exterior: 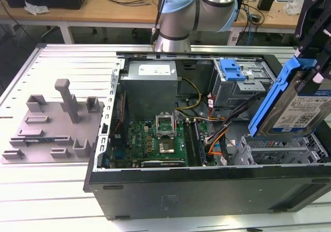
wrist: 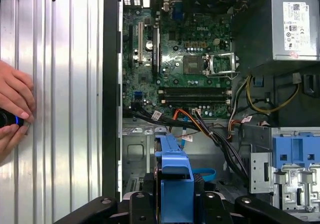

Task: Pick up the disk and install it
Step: 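Insert the disk into the insertion slot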

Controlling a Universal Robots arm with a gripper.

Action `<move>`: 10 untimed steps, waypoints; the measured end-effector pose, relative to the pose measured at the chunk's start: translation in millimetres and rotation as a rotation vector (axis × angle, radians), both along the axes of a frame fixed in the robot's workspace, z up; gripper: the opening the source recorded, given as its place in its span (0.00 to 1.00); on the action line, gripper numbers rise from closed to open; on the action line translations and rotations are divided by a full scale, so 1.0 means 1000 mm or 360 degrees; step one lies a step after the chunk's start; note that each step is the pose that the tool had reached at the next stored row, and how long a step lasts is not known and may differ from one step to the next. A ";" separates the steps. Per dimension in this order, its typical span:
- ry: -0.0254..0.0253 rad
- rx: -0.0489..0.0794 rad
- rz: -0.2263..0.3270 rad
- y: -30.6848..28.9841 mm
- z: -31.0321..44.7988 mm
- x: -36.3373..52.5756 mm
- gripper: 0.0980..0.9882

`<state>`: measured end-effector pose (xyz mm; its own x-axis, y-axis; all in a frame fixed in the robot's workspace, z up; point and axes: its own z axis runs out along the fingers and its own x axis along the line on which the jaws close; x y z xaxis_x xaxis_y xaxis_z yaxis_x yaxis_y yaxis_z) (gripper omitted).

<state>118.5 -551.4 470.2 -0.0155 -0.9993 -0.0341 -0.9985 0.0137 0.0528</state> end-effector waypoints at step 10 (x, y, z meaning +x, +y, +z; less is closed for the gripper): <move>0.00000 0.0000 0.0000 -0.0002 -0.0059 0.0000 0.30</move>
<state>118.5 -551.6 464.3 -0.0155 -0.9993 -0.0343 -0.9985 0.0137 0.0528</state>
